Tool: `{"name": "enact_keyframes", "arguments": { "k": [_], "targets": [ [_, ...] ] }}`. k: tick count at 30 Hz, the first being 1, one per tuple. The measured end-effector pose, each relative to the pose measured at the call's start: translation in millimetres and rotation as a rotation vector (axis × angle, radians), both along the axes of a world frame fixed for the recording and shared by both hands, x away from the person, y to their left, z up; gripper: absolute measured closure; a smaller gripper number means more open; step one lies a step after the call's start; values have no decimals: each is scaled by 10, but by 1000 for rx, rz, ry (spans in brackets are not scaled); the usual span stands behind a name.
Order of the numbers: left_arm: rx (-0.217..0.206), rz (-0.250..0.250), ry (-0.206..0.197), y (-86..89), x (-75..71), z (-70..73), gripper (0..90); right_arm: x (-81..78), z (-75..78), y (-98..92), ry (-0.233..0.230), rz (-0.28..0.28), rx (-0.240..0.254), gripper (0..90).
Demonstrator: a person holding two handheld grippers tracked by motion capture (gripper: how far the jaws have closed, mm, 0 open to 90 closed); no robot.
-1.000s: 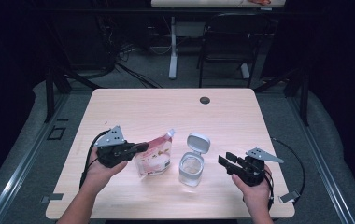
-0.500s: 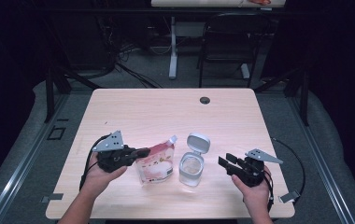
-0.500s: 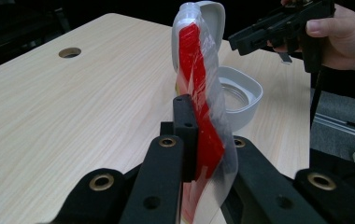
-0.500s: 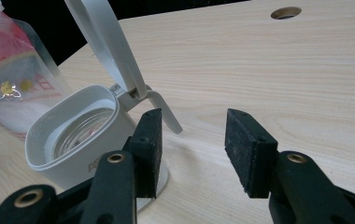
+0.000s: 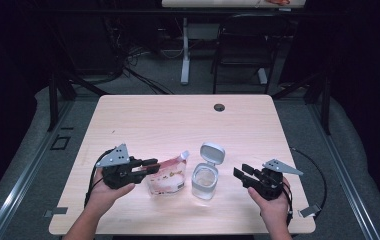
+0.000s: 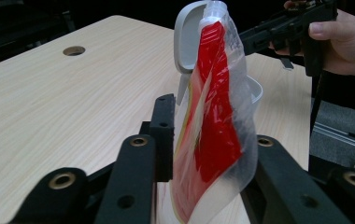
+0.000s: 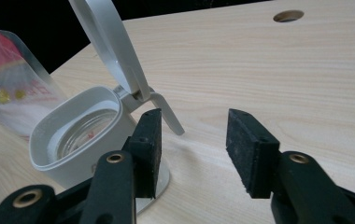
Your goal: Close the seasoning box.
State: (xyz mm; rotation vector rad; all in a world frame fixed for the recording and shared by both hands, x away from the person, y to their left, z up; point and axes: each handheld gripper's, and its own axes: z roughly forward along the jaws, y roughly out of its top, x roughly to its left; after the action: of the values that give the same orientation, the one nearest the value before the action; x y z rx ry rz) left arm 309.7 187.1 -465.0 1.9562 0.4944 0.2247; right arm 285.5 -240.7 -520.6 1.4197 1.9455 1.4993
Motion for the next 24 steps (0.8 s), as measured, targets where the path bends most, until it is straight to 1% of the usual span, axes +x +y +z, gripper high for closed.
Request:
{"name": "enact_keyframes", "arguments": {
  "k": [1, 2, 4, 5, 7, 9, 11, 13, 14, 15, 18, 19, 22, 24],
  "targets": [
    [8, 4, 5, 5, -5, 1, 700, 1, 12, -2, -12, 7, -2, 538],
    [3, 10, 8, 8, -10, -3, 678, 0, 29, -5, -24, 9, -10, 530],
    [11, 19, 14, 29, -21, 1, 661, -2, 73, -13, -47, 18, -19, 519],
    [7, 28, 15, 39, -29, -3, 651, -3, 98, -18, -59, 20, -26, 512],
    [6, 41, 17, 76, -45, 2, 633, -5, 155, -19, -78, 24, -21, 495],
    [8, 54, 18, 119, -61, 12, 624, -18, 235, -14, -92, 37, -34, 488],
    [-7, 60, 27, 170, -83, 24, 623, -36, 322, 7, -113, 61, -51, 482],
    [-12, 67, 31, 194, -102, 33, 625, -53, 398, 36, -136, 68, -61, 490],
    [-4, 74, 30, 206, -115, 42, 627, -54, 442, 50, -138, 92, -61, 498],
    [1, 78, 30, 215, -123, 49, 630, -52, 492, 73, -131, 116, -56, 498],
    [2, 86, 29, 230, -146, 58, 641, -37, 596, 179, -146, 168, -64, 499],
    [4, 87, 29, 235, -154, 62, 642, -34, 608, 201, -149, 173, -64, 499],
    [15, 95, 29, 252, -172, 75, 638, -10, 666, 323, -167, 218, -71, 499],
    [22, 100, 30, 270, -184, 84, 638, 0, 687, 401, -177, 234, -77, 499]
  ]
}}
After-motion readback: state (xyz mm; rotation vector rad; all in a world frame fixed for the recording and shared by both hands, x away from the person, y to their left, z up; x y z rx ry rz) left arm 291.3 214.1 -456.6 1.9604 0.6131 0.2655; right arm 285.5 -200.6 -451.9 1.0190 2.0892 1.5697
